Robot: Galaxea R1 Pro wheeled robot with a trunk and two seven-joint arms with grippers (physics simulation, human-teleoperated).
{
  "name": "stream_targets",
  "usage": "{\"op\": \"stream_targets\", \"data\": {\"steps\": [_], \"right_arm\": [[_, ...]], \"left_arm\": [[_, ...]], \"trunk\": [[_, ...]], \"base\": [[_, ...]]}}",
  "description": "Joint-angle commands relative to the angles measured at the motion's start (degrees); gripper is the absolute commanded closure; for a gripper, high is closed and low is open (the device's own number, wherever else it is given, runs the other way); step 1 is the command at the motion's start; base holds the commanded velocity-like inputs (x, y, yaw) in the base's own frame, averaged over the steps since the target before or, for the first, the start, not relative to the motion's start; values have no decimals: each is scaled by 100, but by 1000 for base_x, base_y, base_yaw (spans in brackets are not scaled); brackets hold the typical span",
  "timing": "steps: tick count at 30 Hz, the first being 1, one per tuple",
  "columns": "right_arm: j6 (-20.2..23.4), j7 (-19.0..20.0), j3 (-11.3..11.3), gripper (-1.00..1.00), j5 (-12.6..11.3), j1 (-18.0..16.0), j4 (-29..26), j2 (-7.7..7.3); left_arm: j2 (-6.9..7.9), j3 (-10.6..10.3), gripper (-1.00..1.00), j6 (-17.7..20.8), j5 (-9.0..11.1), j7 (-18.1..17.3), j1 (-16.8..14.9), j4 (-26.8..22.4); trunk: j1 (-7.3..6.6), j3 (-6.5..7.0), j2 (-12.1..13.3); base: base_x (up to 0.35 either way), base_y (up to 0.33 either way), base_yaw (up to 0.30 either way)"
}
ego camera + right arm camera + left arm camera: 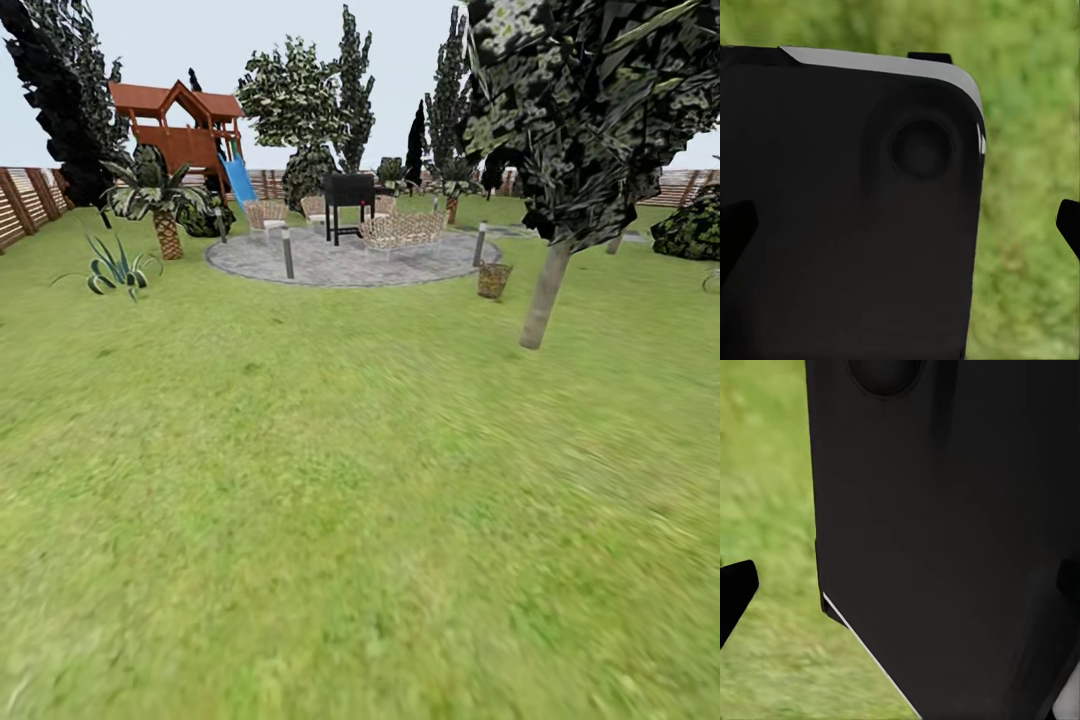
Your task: Take the three Easter eggs out of the wicker basket on the lawn in the garden, then place them on the lawn next to a single tree (choose any tree) so that all three eggs are next to the same tree and none are left in the basket.
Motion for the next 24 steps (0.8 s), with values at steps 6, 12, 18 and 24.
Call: {"op": "stream_targets", "data": {"steps": [6,12,18,24], "right_arm": [[-15,2,12,-100,9,-4,6,-2],[-20,2,14,-100,19,-4,6,2],[-22,4,14,-100,26,-4,8,0],[-23,4,14,-100,27,-4,11,2]], "left_arm": [[0,23,-100,-9,7,0,4,-9],[-2,23,-100,-7,7,0,4,-9],[-2,23,-100,-6,7,0,4,-9],[-2,23,-100,-9,7,0,4,-9]], "trunk": [[3,-10,-2],[3,-10,-2],[3,-10,-2],[3,-10,-2]], "base": [[314,121,-4],[314,121,-9],[314,121,-202],[314,121,-276]]}}
